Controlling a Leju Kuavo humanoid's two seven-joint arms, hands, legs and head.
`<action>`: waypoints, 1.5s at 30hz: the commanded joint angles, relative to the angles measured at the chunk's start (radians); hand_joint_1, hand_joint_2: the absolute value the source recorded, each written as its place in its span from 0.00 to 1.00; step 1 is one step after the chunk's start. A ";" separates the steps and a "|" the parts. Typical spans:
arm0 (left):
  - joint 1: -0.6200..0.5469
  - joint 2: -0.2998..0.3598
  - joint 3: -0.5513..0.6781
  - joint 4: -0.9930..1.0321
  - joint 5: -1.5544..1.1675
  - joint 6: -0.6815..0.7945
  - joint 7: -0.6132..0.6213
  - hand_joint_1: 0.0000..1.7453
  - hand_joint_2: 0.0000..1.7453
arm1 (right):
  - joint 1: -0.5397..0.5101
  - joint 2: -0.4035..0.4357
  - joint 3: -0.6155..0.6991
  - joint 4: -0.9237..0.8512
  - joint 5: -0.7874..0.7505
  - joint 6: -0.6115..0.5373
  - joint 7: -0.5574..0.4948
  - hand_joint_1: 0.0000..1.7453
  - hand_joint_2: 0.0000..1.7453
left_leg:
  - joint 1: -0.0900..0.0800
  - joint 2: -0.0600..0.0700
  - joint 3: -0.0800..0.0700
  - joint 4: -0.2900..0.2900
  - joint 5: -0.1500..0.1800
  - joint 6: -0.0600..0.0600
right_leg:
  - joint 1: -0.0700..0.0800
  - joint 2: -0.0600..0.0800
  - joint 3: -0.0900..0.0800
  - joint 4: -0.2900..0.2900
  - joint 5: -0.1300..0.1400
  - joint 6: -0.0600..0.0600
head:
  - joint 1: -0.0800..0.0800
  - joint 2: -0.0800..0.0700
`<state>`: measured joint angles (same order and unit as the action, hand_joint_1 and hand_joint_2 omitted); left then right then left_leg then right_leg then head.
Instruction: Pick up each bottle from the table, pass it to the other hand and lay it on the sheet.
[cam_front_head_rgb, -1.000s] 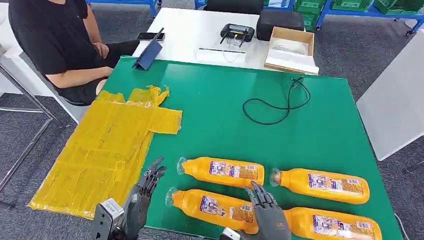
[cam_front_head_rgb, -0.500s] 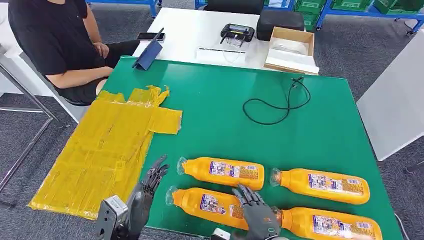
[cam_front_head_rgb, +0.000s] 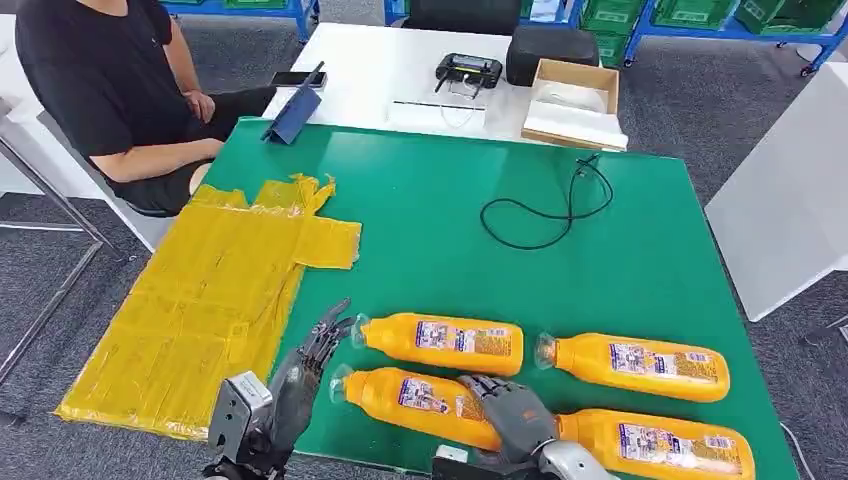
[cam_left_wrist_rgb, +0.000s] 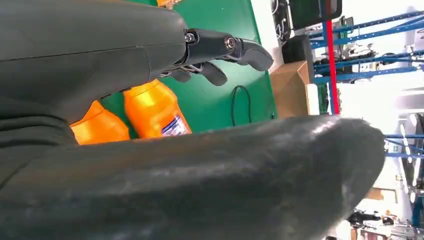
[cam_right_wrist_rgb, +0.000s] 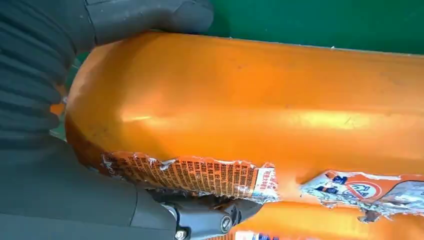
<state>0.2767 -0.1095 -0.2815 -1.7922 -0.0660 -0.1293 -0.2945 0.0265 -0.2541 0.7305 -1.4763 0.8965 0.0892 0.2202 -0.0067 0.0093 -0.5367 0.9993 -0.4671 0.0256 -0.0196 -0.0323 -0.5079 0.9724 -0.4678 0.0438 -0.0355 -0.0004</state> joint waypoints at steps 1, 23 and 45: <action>-0.010 -0.030 0.014 -0.007 -0.008 0.062 0.060 0.00 0.00 | 0.068 0.125 -0.078 0.070 -0.072 -0.110 0.080 1.00 1.00 | 0.001 -0.003 -0.006 0.000 0.005 -0.002 | 0.001 0.000 -0.004 -0.001 0.003 -0.002 | 0.000 0.000; 0.109 -0.090 0.082 -0.076 0.014 0.126 0.027 0.00 1.00 | 0.302 0.191 -0.125 -0.418 -0.356 -0.513 -0.178 1.00 1.00 | -0.001 -0.006 -0.025 0.002 0.012 0.001 | -0.001 -0.002 -0.012 0.002 0.007 0.001 | 0.000 0.000; 0.011 0.033 -0.101 0.009 0.135 -0.035 0.029 0.00 1.00 | 0.129 0.033 0.235 -0.235 -0.313 -0.369 -0.142 1.00 1.00 | -0.001 -0.008 -0.024 -0.001 0.014 0.002 | -0.001 -0.003 -0.010 -0.001 0.009 0.003 | 0.000 0.000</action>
<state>0.3293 -0.1507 -0.3151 -1.8540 0.0392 -0.1464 -0.2720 0.2087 -0.1327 0.7954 -1.8093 0.5730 -0.2705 0.0572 -0.0083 0.0022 -0.5622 1.0000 -0.4532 0.0296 -0.0215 -0.0367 -0.5209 0.9732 -0.4589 0.0485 -0.0355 -0.0004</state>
